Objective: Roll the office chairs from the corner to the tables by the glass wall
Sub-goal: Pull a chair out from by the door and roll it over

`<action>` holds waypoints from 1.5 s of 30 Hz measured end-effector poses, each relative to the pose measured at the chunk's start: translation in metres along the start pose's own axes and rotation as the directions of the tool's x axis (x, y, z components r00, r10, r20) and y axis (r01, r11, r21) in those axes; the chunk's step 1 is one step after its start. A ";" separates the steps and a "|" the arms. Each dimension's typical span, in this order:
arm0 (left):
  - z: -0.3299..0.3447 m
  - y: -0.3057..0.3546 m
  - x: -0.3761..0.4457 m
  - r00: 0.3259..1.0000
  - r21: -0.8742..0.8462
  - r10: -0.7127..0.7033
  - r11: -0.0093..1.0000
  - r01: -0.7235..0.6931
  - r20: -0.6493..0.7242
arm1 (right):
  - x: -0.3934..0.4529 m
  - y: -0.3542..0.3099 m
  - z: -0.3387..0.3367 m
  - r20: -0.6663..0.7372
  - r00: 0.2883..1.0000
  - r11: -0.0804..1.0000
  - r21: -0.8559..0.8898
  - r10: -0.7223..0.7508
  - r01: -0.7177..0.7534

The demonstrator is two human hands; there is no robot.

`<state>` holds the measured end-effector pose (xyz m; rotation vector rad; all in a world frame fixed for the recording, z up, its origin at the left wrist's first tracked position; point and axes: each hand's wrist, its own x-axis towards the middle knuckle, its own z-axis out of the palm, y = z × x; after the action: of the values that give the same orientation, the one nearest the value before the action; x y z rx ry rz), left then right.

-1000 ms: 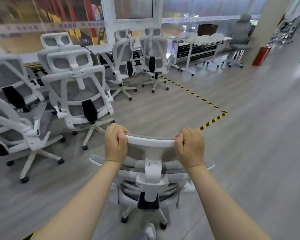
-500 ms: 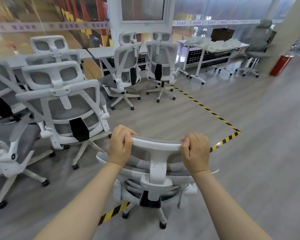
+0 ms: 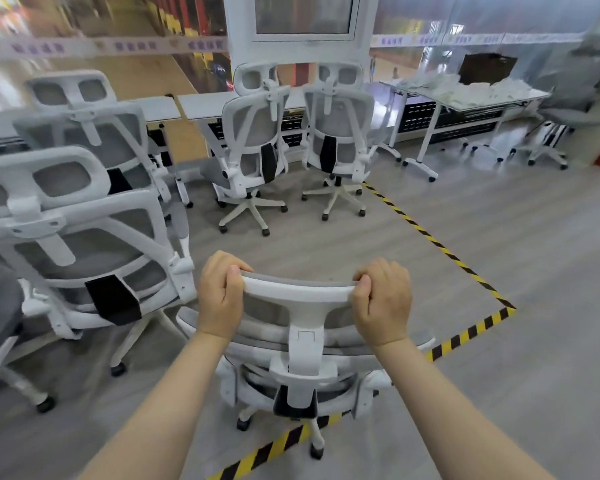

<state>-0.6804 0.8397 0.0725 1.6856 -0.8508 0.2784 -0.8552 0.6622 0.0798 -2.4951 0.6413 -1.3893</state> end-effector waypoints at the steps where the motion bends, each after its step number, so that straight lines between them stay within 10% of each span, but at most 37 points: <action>1: 0.014 -0.003 0.012 1.000 0.010 -0.016 1.000 0.016 -0.015 | 0.015 0.014 0.009 0.011 1.000 1.000 0.012 -0.004 0.004; 24: 0.245 -0.138 0.308 0.994 0.103 0.018 0.995 -0.006 -0.110 | 0.329 0.249 0.265 0.082 0.993 0.982 0.176 -0.082 0.066; 45: 0.311 -0.236 0.467 0.955 0.271 0.029 0.961 0.054 -0.295 | 0.491 0.311 0.434 0.190 0.958 0.893 0.435 -0.217 0.116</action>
<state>-0.2720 0.3892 0.0785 1.8461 -0.5948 0.6504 -0.3452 0.1469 0.0985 -2.3431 0.0626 -1.1107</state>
